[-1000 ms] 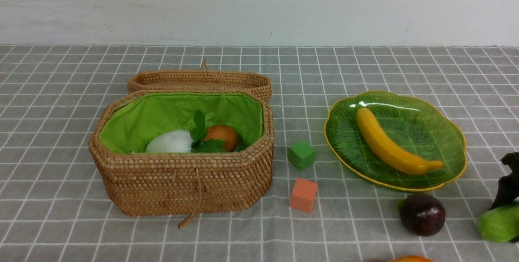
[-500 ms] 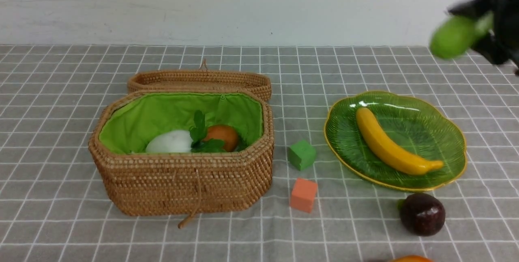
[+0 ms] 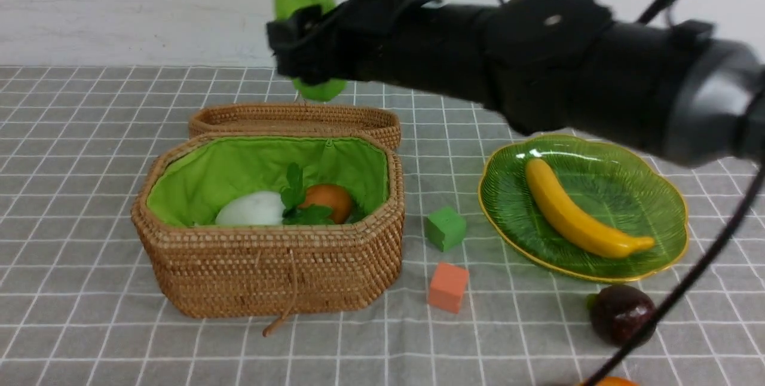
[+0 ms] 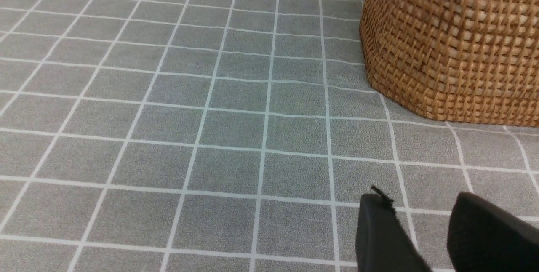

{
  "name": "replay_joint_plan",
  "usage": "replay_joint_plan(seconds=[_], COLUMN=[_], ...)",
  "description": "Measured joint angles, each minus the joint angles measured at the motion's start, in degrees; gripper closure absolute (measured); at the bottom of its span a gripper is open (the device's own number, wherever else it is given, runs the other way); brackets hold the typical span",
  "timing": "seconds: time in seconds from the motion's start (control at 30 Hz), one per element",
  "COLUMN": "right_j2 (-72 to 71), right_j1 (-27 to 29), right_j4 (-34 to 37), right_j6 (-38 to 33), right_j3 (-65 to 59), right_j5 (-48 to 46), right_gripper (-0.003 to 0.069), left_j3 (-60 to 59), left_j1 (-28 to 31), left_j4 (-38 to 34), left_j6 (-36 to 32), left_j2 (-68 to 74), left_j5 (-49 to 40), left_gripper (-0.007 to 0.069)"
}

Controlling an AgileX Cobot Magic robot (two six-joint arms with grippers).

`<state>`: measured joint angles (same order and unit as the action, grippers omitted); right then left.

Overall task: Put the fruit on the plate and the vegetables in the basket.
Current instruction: Take a chayote with your right arm and place it on the basket on the left.

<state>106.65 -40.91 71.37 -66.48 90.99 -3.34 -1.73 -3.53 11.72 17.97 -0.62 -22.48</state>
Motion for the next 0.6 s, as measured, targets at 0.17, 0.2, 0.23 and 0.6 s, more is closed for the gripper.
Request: replay_joint_plan(seconds=[0.17,0.2,0.23,0.6], right_j2=[3.58,3.58,3.72,2.92], right_j1=[-2.79,-2.85,-3.11,-3.15], right_j4=[1.25,1.25,1.36,4.08], right_j6=[-5.97,-6.07,-6.49,-6.63], right_j3=[1.28,1.28,1.4,1.62], right_j5=[1.26,1.26,1.38,1.96], right_gripper=[0.0213,0.0213,0.0213,-0.0015], left_j3=[0.0,0.0,0.0,0.0], left_j1=[0.0,0.0,0.0,0.0], left_j4=[0.0,0.0,0.0,0.0], left_j6=[0.0,0.0,0.0,0.0], left_j2=[0.0,0.0,0.0,0.0], left_j5=[0.0,0.0,0.0,0.0], left_gripper=[0.0386,0.0386,0.0386,0.0386])
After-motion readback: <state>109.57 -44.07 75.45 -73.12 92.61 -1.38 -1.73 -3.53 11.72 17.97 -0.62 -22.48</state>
